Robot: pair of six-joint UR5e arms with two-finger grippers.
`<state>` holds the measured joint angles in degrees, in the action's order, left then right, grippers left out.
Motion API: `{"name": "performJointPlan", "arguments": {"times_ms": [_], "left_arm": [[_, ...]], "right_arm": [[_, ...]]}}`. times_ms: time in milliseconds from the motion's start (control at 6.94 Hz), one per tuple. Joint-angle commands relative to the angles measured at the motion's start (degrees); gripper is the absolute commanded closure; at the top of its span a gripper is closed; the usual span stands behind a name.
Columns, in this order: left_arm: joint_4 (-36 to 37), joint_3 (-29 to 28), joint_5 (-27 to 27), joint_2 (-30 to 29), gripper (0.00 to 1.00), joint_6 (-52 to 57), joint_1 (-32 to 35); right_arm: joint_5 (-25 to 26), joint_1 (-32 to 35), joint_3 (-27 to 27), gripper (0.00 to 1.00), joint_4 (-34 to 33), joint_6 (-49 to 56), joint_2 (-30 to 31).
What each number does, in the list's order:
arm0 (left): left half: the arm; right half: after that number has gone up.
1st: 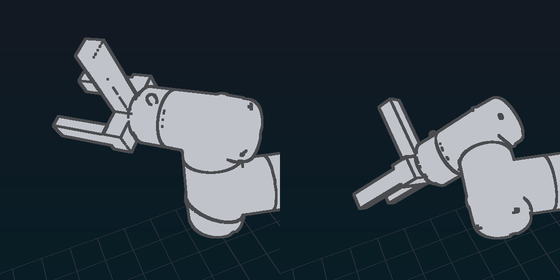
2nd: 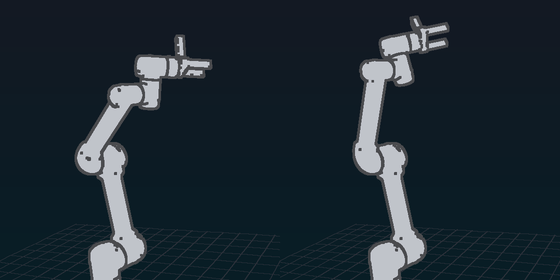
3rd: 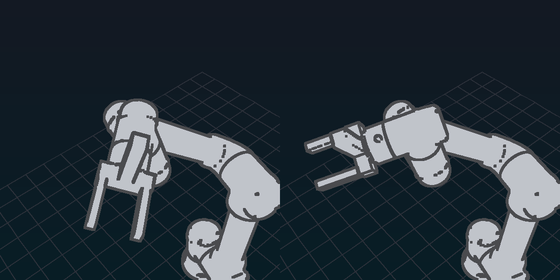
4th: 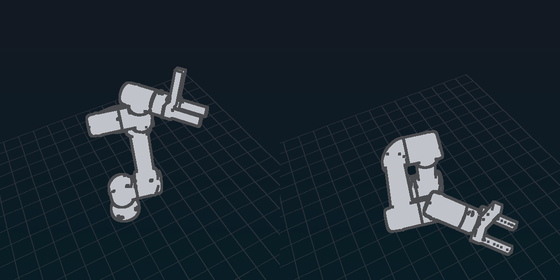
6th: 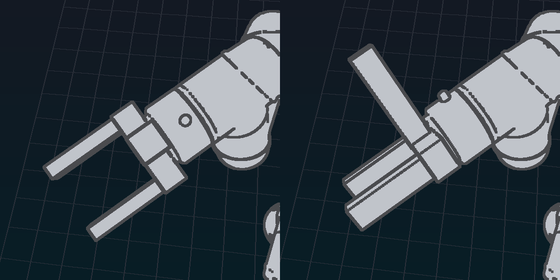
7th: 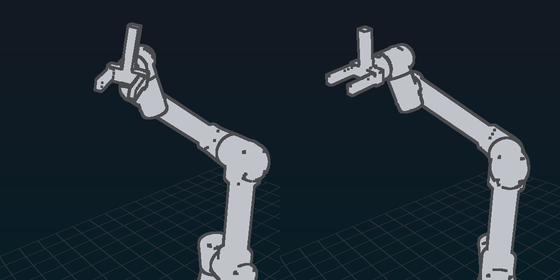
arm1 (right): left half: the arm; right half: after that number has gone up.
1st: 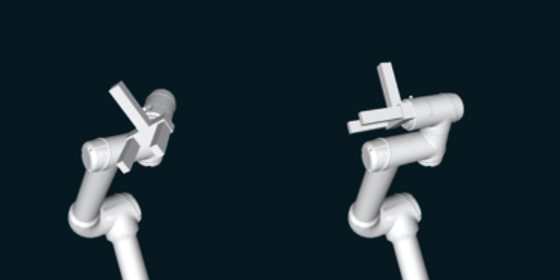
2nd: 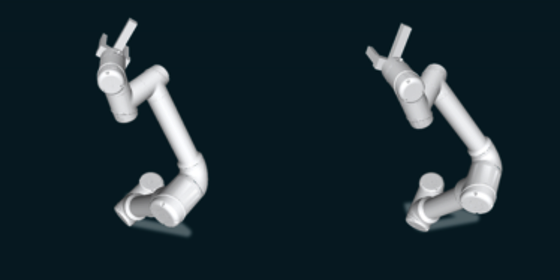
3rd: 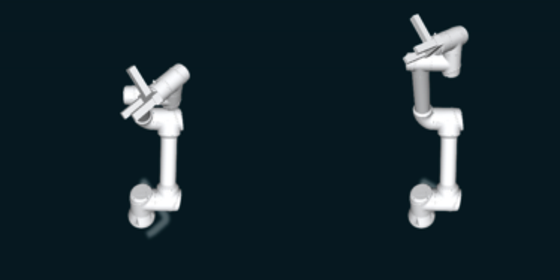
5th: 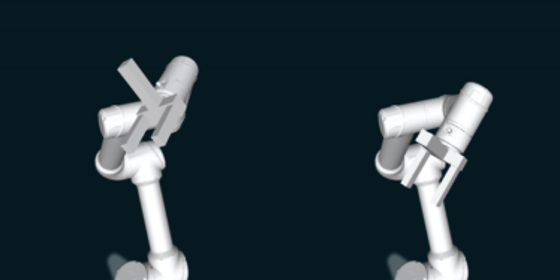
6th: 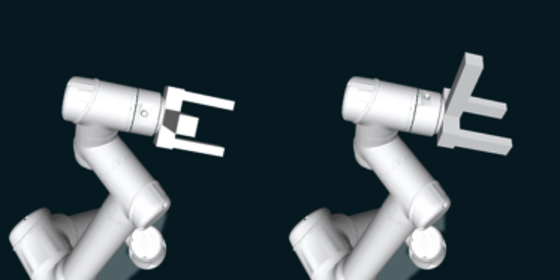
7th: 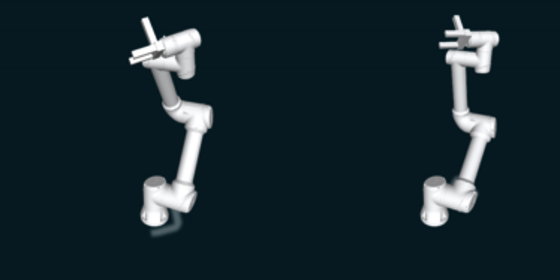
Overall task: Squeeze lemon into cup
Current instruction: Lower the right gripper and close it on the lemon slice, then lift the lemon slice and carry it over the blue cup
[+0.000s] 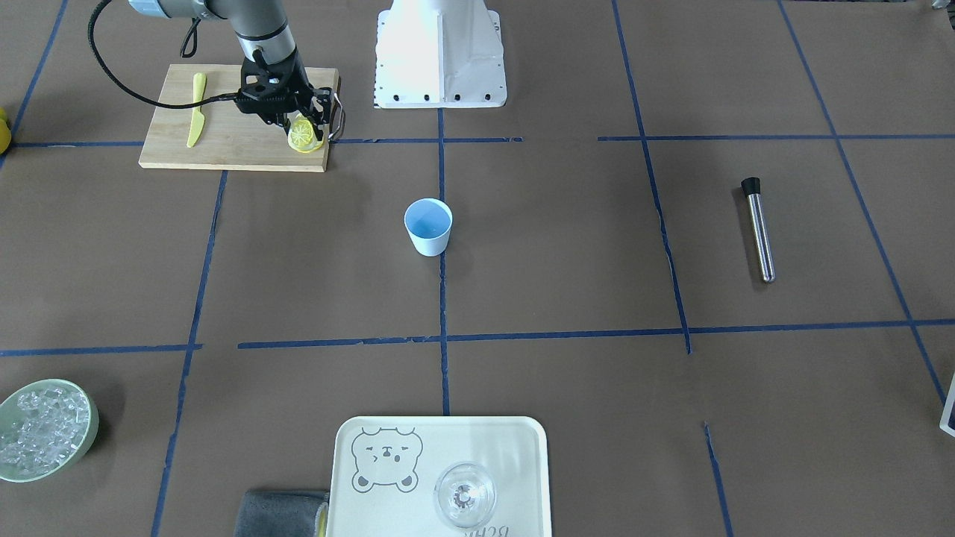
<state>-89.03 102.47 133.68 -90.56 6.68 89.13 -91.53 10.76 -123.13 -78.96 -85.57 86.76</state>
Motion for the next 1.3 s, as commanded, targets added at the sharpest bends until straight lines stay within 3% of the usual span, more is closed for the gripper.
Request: {"name": "performJointPlan", "arguments": {"times_ms": [0, 432, 864, 1152], "left_arm": [[0.0, 0.0, 0.0, 0.0, 0.0, 0.0, 0.0], [0.0, -0.1, 0.0, -0.1, 0.0, -0.1, 0.0], [0.0, 0.1, 0.1, -0.1, 0.0, -0.2, 0.0], [0.0, -0.1, 0.1, -0.1, 0.0, -0.2, 0.0]], "right_arm": [[-0.4, 2.1, -1.3, 0.46, -0.4, 0.2, -0.3], [-1.3, 6.6, -1.9, 0.47, -2.0, 0.4, -3.6], [-2.7, 9.3, -1.4, 0.47, -24.1, 0.7, -22.0], [-2.4, 11.5, 0.6, 0.49, -24.1, 2.1, -26.2]]}}
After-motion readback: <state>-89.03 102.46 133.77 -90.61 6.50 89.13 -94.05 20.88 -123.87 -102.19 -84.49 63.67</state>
